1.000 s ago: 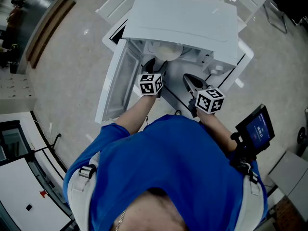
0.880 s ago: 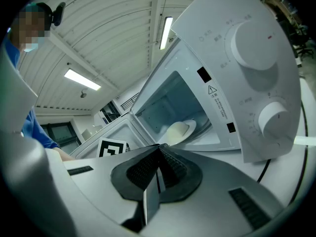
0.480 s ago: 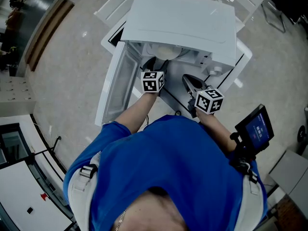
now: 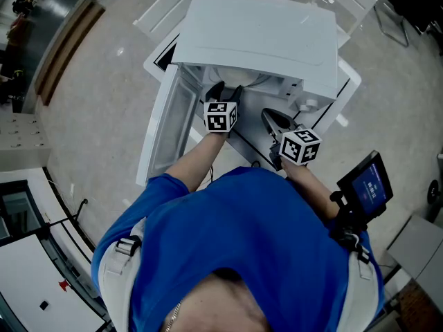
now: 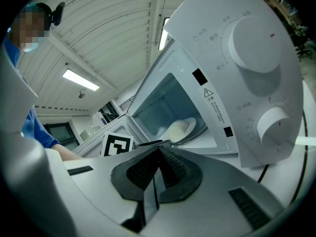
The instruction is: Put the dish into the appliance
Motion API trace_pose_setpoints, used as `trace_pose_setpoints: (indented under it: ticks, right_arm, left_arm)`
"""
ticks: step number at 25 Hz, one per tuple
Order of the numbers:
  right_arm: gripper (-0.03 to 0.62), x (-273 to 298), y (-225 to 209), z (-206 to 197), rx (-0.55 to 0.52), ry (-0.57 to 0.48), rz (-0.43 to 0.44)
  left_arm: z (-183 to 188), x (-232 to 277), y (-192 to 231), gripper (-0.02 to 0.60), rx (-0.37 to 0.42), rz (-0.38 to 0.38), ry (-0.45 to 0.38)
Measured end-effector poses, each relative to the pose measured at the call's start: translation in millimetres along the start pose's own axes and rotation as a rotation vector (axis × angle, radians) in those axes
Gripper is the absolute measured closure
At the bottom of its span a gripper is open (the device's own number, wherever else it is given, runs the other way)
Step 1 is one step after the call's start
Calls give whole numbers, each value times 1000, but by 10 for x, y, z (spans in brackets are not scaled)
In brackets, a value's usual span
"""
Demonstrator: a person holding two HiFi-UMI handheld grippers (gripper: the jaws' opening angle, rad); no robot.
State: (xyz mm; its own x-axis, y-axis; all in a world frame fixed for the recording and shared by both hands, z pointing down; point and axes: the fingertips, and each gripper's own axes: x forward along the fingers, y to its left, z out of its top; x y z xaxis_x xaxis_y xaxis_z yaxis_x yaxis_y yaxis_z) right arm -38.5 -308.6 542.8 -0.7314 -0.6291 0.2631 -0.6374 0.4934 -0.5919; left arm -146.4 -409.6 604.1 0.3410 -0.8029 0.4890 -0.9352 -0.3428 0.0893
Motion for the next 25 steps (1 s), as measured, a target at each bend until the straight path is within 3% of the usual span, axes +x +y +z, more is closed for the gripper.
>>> trace_pose_setpoints:
  ticks: [21, 25]
  right_arm:
    - [592, 1, -35, 6, -5, 2, -9]
    - [592, -74, 180, -71, -14, -4, -11]
  left_arm:
    - [92, 137, 25, 354, 28, -14, 23]
    - [70, -75, 40, 364, 38, -16, 28]
